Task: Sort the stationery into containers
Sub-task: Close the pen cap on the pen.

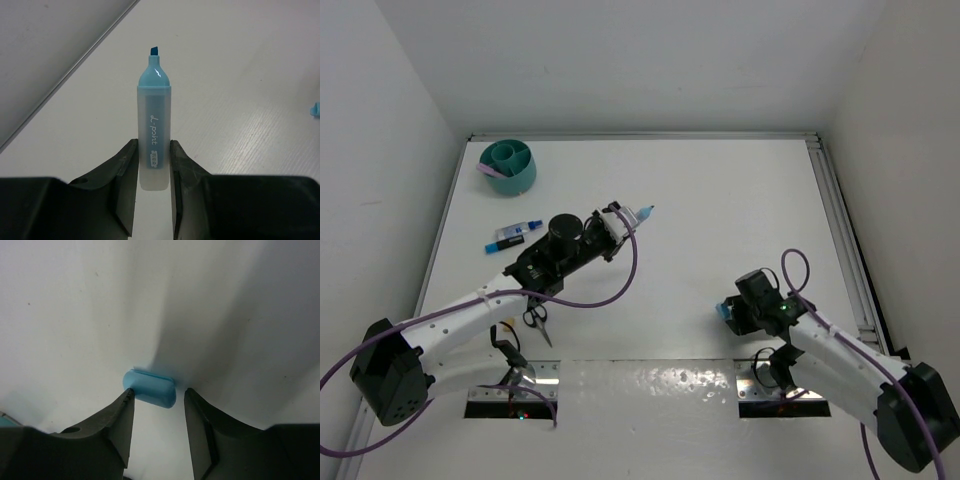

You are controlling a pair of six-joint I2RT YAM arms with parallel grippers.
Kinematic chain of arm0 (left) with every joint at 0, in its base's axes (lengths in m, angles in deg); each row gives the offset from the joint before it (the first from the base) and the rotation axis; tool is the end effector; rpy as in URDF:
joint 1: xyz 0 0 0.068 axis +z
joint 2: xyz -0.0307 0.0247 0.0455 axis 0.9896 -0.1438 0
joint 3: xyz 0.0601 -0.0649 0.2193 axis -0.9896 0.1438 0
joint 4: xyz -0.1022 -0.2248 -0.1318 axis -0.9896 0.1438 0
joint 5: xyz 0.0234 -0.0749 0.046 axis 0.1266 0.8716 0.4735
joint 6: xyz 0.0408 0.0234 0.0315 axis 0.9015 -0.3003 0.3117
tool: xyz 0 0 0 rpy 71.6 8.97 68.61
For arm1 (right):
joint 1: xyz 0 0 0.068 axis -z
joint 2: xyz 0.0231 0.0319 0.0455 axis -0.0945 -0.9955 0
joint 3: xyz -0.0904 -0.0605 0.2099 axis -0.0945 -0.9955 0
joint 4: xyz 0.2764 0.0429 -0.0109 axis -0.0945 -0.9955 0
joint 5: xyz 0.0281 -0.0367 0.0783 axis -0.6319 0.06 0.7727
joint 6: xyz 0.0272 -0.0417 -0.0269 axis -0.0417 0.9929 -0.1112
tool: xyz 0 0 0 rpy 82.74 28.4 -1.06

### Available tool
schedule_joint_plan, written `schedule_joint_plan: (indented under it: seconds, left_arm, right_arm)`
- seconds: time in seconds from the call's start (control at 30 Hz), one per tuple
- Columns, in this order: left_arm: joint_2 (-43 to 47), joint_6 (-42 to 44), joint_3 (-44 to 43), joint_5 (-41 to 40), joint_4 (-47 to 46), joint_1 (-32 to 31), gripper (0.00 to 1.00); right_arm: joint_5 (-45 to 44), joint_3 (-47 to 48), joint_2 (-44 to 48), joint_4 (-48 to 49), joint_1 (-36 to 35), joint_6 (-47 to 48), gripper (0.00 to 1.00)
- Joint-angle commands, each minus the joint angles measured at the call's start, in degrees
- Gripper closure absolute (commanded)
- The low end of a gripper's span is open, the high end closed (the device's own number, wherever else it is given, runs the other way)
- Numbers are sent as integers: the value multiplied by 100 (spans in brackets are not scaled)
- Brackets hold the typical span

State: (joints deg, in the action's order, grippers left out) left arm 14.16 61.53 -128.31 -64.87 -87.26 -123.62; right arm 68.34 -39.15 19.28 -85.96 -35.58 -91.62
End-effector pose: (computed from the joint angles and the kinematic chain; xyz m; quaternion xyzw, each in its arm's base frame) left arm 0.2153 -0.1971 0.2490 0.4325 0.6455 -0.1369 0.6145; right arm 0.1488 0.0774 0.0781 0.6664 0.7106 0.1631 0.1563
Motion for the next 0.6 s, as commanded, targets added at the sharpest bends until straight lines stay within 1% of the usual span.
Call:
schedule_joint_plan:
  seconds: [0.0, 0.1, 0.17, 0.2, 0.23, 0.3, 0.33, 0.37, 0.4, 0.47, 0.5, 0.53, 0.57]
  left_arm:
    - [61, -31, 2, -71, -360, 58, 100]
    - [70, -31, 2, -89, -360, 67, 100]
    - [87, -40, 10, -71, -342, 67, 100]
    - [96, -40, 10, -63, -342, 67, 100]
    - [113, -49, 19, -62, -342, 67, 100]
    - [131, -49, 28, -54, -325, 67, 100]
    - [140, -49, 37, -80, -333, 67, 100]
    - [140, -49, 54, -80, -342, 76, 100]
    - [140, -49, 54, -89, -360, 67, 100]
    - [140, -66, 72, -98, -395, 67, 100]
    - [157, -75, 81, -106, -404, 67, 100]
    - [157, -84, 72, -98, -386, 67, 100]
    - [175, -84, 63, -106, -377, 67, 100]
  right_arm:
    - [-441, 122, -134, -173, 62, -1860, 57]
    - [-705, 202, -275, -174, 176, -1393, 57]
    - [-977, 202, -301, 44, 316, -752, 58]
    - [-1048, 150, -363, 316, 508, 86, 58]
    - [-1049, 149, -415, 745, 623, 547, 59]
    - [-935, 315, -670, 950, 930, 1216, 59]
    - [-856, 534, -775, 1047, 993, 1829, 59]
    - [-838, 649, -1011, 1091, 1081, 2113, 59]
    - [-838, 772, -1127, 1205, 1108, 2699, 59]
    - [-698, 1194, -1373, 1206, 1274, 3142, 60]
    - [-601, 1369, -1591, 1171, 1353, 3545, 60]
    - [-513, 1762, -1681, 1040, 1424, 3740, 60]
    - [-608, 2010, -1751, 769, 1468, 3872, 59]
